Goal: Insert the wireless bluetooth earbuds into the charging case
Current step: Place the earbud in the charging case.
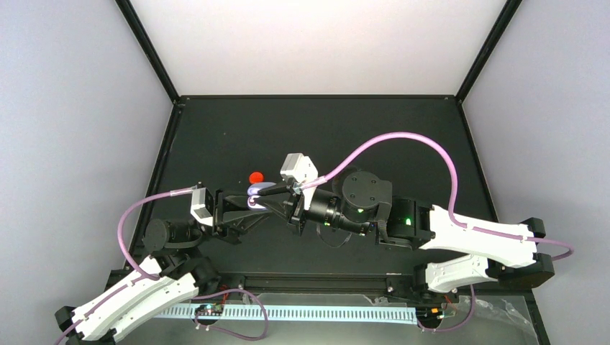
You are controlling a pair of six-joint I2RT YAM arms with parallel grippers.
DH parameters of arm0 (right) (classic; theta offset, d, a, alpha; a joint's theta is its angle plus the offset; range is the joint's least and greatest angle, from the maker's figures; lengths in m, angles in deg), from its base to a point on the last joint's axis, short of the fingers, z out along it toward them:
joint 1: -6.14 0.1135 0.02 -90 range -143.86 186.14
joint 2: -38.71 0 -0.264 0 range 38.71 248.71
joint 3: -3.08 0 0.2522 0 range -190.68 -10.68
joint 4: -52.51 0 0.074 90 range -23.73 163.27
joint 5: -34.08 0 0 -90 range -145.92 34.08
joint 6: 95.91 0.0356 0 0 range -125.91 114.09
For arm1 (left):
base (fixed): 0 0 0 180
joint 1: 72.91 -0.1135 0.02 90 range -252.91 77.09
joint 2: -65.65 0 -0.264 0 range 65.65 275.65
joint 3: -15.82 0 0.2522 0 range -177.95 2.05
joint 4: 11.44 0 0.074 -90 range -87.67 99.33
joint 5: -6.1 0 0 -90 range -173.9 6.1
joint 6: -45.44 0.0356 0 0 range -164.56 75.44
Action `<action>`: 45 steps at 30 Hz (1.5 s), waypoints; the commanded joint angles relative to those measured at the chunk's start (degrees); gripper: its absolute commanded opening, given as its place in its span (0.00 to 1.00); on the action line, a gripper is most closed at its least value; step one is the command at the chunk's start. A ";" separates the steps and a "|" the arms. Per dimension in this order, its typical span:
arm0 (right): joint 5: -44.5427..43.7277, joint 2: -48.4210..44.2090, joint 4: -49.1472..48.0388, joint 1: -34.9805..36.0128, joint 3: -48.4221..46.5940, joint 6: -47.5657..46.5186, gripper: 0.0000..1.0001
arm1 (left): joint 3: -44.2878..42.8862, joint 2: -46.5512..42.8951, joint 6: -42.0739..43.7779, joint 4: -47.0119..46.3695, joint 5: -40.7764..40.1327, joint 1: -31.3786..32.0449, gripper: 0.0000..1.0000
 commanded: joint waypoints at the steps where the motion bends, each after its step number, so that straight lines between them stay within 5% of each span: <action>1: -1.49 -0.78 3.43 0.33 -0.55 -0.48 0.13 | -1.91 -0.14 -0.05 -3.73 0.51 0.30 0.02; 27: -1.31 -4.62 7.03 0.31 -5.42 1.07 0.36 | -0.27 0.02 0.36 -2.54 0.89 0.27 0.02; 45: -0.55 4.39 15.50 0.35 -16.20 0.31 0.13 | 0.29 -0.51 0.75 -1.22 1.37 0.26 0.02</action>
